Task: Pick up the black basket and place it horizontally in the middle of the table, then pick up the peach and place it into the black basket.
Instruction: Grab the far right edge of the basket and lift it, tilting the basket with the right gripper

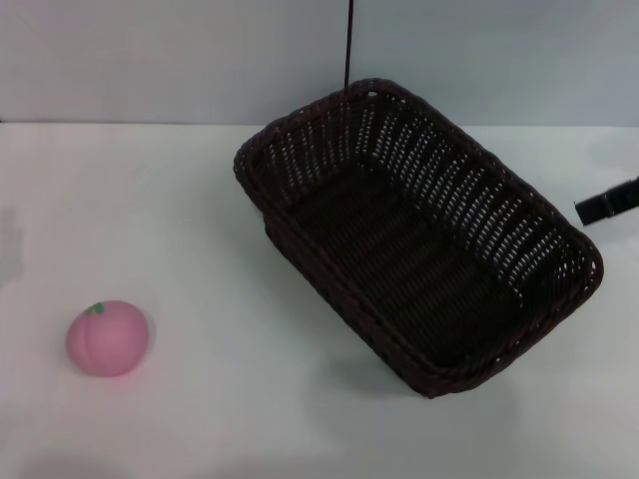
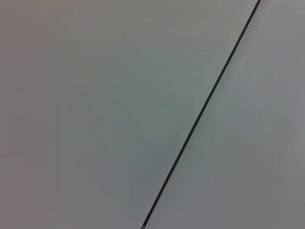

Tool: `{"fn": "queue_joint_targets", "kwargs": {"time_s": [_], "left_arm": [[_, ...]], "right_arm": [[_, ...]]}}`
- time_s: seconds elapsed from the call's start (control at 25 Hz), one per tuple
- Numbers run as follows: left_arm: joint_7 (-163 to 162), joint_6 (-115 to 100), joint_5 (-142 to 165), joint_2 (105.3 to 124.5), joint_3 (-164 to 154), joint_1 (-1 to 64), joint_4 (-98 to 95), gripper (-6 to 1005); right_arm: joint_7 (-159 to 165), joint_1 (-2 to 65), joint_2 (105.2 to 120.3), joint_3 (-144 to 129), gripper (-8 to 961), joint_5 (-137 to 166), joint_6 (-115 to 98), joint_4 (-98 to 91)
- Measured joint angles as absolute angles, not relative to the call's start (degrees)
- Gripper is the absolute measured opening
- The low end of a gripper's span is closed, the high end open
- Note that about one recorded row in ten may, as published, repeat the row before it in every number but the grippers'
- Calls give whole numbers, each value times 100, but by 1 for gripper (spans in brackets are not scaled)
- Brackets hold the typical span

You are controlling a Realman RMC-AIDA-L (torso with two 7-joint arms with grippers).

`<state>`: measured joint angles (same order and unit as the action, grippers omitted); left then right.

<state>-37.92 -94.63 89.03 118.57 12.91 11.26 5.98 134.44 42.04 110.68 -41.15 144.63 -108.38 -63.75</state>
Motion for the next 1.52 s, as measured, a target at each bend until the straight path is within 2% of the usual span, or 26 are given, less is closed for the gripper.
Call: {"fn": "queue_joint_targets", "kwargs": {"time_s": [0.2,0.48,0.52,1.04,1.52], "left_arm": [[-3791,-9385,8903,11857,1292,1142,598,519],[-3806,-9367,8903,11856,1266,1150,598,519],[-3808,-9367,8903,11857,1260,1151,598,519],[-3832,-9226,8903,11856,1161,1144,598,518],[-3841,-9126,8903,11856,1096,1157,598,518]], "right_arm": [[13470,4188,11102,-4234,682,14571,-10781,-6143],[13475,4149,11274,-4254,665,14809,-10652,-6100],[13474,4148,11333,-4254,663,14891,-10625,-6100],[13483,3993,11506,-4203,633,14945,-10421,-6071],[13568,3948,11540,-4224,604,14914,-10233,-5735]]}}
